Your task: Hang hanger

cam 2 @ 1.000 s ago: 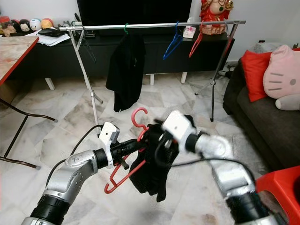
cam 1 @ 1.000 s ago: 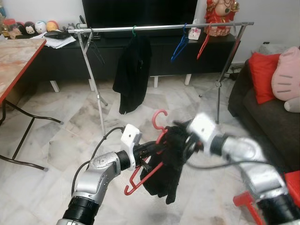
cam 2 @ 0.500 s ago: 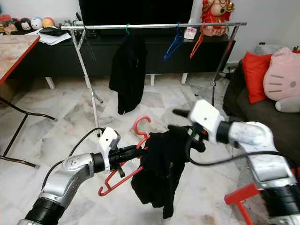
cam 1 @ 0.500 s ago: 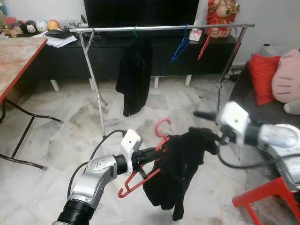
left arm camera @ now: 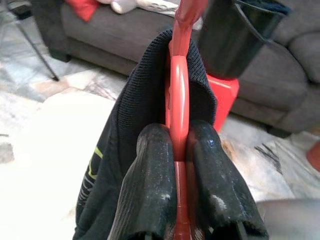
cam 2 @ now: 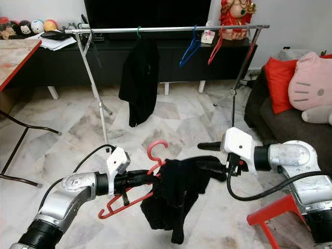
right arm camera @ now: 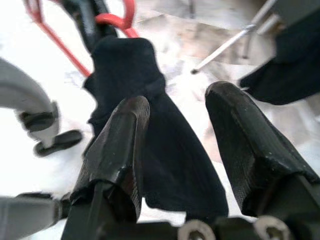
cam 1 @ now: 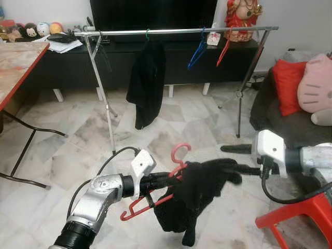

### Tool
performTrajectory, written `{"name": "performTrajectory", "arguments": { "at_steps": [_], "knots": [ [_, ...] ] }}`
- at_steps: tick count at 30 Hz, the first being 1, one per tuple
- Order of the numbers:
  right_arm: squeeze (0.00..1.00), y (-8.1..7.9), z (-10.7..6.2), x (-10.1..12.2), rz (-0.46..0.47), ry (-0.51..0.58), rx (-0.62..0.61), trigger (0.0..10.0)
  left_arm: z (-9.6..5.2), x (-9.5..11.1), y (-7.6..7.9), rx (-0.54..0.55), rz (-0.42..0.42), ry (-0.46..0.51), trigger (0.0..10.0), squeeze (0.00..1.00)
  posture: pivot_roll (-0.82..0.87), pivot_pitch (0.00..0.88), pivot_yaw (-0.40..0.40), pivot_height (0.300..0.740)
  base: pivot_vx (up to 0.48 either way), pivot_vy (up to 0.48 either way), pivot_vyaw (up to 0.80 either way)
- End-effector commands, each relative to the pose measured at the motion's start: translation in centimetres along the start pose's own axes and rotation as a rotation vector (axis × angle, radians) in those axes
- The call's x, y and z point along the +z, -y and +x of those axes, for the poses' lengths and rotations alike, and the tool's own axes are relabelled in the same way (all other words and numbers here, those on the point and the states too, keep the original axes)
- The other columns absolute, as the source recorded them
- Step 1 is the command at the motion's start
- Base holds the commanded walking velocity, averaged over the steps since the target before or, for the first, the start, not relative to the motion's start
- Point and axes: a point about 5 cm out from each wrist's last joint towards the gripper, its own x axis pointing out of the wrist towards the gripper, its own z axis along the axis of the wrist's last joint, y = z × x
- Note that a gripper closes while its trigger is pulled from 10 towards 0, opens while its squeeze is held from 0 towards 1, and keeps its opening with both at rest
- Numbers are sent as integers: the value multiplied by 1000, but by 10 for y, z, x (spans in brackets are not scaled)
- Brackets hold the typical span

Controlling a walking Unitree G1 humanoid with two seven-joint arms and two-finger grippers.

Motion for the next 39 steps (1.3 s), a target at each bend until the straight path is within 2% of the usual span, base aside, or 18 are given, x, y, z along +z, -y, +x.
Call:
{"name": "performTrajectory", "arguments": {
  "at_steps": [1, 7, 12, 13, 14, 15, 16, 20, 21, 23, 24, 35, 39],
  "knots": [
    [0, -7, -1, -5, 8, -20, 73, 10000, 3, 15, 2, -52, 70, 28, 10000, 0, -114, 0, -55, 740, 0, 0, 0],
    [0, -17, 3, -6, 29, -18, 206, 10000, 2, 17, 5, -96, 80, 20, 10000, 0, -117, 0, -52, 740, 0, 0, 0],
    [0, -22, 12, -11, 25, -20, 244, 10000, 3, 17, 6, -113, 94, 15, 10000, 0, -111, 0, -51, 740, 0, 0, 0],
    [153, -21, 14, -11, 33, -16, 241, 10000, 3, 18, 7, -117, 97, 16, 10000, 0, -110, 0, -51, 740, 0, 0, 0],
    [153, -21, 14, -11, 33, -16, 241, 10000, 3, 18, 7, -117, 97, 16, 10000, 0, -110, 0, -51, 740, 0, 0, 0],
    [741, -21, 15, -11, 35, -11, 244, 10000, 3, 18, 7, -119, 98, 16, 10000, 0, -106, 0, -49, 740, 0, 0, 0],
    [1000, -21, 16, -10, 31, -1, 242, 10000, 3, 20, 8, -128, 102, 17, 10000, 0, -105, 0, -49, 740, 0, 0, 0],
    [984, -19, 20, -9, 5, 7, 224, 10000, 4, 22, 10, -146, 109, 21, 10000, 0, -106, 0, -47, 740, 0, 0, 0],
    [196, -18, 21, -9, 2, 9, 220, 10000, 4, 23, 10, -149, 110, 22, 10000, 0, -104, 0, -47, 740, 0, 0, 0],
    [196, -18, 22, -9, 2, 11, 216, 10000, 4, 23, 10, -150, 113, 25, 10000, 0, -104, 0, -47, 740, 0, 0, 0],
    [0, -19, 25, -11, 1, 8, 228, 10000, 6, 26, 11, -158, 117, 33, 10000, 0, -103, 0, -47, 740, 0, 0, 0],
    [0, -26, 35, -20, -15, -27, 254, 10000, 13, 31, 20, -209, 145, 43, 10000, 0, -102, 0, -54, 740, 0, 0, 0],
    [0, -18, 41, -23, -42, -46, 182, 10000, 14, 33, 21, -215, 147, 48, 10000, 0, -100, 0, -55, 740, 0, 0, 0]
  ]
}}
